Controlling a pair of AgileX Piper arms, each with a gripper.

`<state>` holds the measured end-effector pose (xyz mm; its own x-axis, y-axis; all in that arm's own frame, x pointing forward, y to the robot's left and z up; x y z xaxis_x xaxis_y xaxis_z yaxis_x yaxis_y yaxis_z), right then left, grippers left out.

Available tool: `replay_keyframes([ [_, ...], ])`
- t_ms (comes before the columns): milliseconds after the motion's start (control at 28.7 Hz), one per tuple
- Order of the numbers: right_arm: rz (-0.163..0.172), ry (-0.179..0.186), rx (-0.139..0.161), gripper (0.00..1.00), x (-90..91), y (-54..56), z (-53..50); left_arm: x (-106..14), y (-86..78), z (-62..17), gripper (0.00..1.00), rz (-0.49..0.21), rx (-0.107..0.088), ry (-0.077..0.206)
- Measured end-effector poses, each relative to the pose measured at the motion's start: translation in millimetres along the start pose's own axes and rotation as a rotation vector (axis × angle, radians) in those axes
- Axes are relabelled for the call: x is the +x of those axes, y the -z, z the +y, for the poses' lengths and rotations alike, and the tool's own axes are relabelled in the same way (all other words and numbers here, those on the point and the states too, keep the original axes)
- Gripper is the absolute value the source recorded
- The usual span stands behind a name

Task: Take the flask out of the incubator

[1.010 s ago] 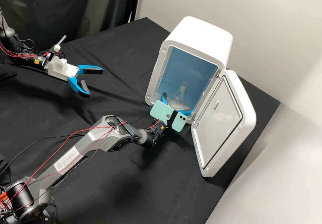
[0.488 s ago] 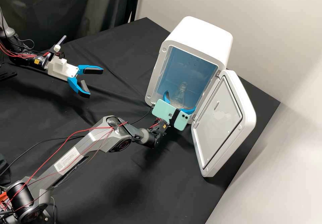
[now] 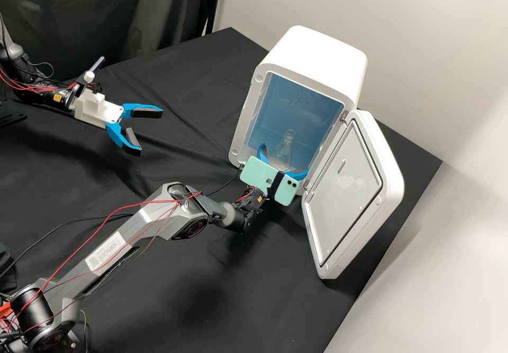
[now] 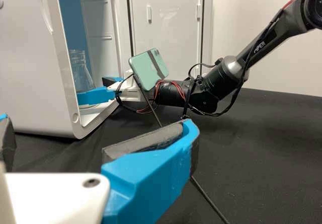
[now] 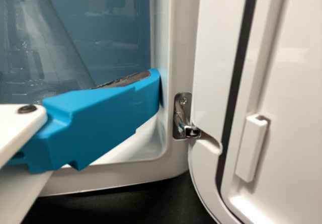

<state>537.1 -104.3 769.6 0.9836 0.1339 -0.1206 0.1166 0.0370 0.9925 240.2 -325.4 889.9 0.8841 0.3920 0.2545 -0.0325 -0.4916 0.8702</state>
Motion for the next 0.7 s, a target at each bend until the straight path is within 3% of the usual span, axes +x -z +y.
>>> replay_keyframes([
  [209,0.000,0.000,0.021,0.00,0.0,0.0,0.0,-0.5,-0.4,1.5,1.00,-0.001,0.001,-0.004],
  [697,0.000,0.000,0.028,0.00,0.0,0.0,0.0,-1.6,-0.9,3.2,1.00,-0.002,0.001,-0.008],
])
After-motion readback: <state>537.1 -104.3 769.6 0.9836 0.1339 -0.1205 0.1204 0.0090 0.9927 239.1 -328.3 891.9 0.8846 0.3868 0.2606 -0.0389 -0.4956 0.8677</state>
